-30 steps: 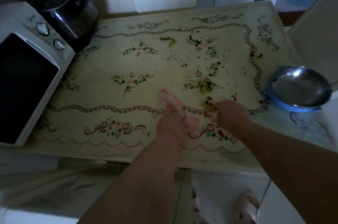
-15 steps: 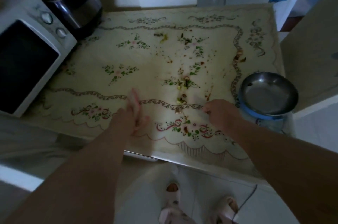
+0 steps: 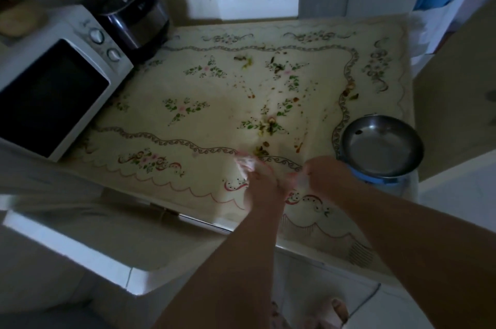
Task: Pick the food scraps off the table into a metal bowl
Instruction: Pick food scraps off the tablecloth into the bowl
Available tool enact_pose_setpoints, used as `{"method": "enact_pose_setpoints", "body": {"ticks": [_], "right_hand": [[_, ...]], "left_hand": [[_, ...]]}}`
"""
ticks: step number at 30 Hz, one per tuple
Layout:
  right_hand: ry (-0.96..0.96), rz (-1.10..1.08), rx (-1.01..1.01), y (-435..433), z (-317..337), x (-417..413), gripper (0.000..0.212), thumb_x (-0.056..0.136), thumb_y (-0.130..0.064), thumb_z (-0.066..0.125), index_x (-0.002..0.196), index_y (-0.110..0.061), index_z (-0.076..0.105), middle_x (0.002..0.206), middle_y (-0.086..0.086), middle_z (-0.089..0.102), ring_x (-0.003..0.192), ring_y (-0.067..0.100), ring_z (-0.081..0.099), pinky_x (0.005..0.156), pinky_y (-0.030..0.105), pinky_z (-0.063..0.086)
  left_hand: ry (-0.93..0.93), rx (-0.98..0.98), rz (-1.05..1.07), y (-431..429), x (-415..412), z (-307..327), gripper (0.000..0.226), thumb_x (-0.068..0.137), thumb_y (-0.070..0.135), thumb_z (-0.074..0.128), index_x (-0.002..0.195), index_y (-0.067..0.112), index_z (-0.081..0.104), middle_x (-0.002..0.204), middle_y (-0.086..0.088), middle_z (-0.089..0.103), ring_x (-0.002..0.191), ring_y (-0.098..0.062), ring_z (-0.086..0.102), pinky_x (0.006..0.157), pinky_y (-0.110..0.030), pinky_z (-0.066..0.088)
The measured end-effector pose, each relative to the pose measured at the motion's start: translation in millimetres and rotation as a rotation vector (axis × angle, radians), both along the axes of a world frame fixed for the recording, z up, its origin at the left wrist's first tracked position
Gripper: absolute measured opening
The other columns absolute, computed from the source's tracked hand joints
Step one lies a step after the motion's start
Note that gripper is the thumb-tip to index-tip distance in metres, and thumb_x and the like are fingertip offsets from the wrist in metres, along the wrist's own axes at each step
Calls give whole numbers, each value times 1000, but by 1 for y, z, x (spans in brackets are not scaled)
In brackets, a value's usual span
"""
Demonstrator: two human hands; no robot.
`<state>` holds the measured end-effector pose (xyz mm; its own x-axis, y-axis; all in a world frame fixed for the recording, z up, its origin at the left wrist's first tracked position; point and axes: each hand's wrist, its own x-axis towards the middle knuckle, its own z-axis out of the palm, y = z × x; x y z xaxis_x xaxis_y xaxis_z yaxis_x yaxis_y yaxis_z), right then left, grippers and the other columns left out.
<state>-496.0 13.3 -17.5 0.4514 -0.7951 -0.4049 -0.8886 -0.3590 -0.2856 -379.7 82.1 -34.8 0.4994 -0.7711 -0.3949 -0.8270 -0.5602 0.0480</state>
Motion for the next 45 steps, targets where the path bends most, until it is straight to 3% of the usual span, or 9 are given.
{"method": "enact_pose_setpoints", "body": {"ticks": [5,9,11,16,21,28,33,40,45], "right_hand": [[44,-10,-9,0,0,-11,40,93,-7,42,128,-17,58,131,6,57,122,23,54,99,34,47],[8,-33,11,-6,5,-4,35,90,-9,46,122,-16,60,125,6,58,118,23,55,100,37,46],[2,-28,-10,-10,5,5,30,88,-12,47,113,-14,63,114,6,61,112,25,58,94,36,48],[-26,-80,-51,-19,3,26,29,92,-13,47,118,-14,59,114,7,59,112,25,58,90,33,47],[28,-136,-85,-41,-7,47,35,96,-13,41,130,-15,49,129,6,50,118,23,51,96,34,46],[-6,-220,-187,-81,-6,83,53,92,-7,46,144,-16,37,150,6,33,136,24,33,109,37,33],[-147,-208,-213,-118,-11,119,59,86,4,50,140,-18,45,147,4,41,134,22,36,109,36,34],[-251,-210,-231,-150,-27,152,59,84,8,50,135,-21,51,142,1,47,131,20,39,109,35,32],[-348,-166,-272,-163,-34,162,59,79,12,53,130,-19,57,135,3,54,126,22,46,105,40,40]], "left_hand": [[262,-278,319,-9,2,-17,43,91,32,57,125,5,53,111,-10,63,83,-20,63,63,-28,54],[174,-608,446,0,49,-2,41,98,46,34,98,15,60,88,-8,65,69,-21,65,65,-33,58],[173,-621,524,-2,79,11,47,98,53,33,95,16,61,92,-8,65,74,-20,64,72,-36,59],[-184,122,-2,-3,126,18,79,84,65,51,147,23,27,135,-18,42,122,-36,44,100,-45,43],[-280,-12,-11,-10,147,-6,73,71,51,68,132,17,46,129,-8,40,120,-28,37,98,-39,38],[-60,-92,335,-82,229,-28,101,54,54,81,137,23,32,131,-11,36,122,-31,35,102,-42,41],[-211,-342,582,-133,261,-47,51,98,38,38,138,7,38,139,-18,37,123,-38,38,100,-48,36],[-274,-387,398,-194,295,-65,58,98,46,21,152,23,22,148,-10,34,133,-34,33,112,-58,11],[-324,-427,417,-236,304,-63,66,92,42,11,145,13,34,138,-18,43,125,-38,40,111,-57,19]]}}
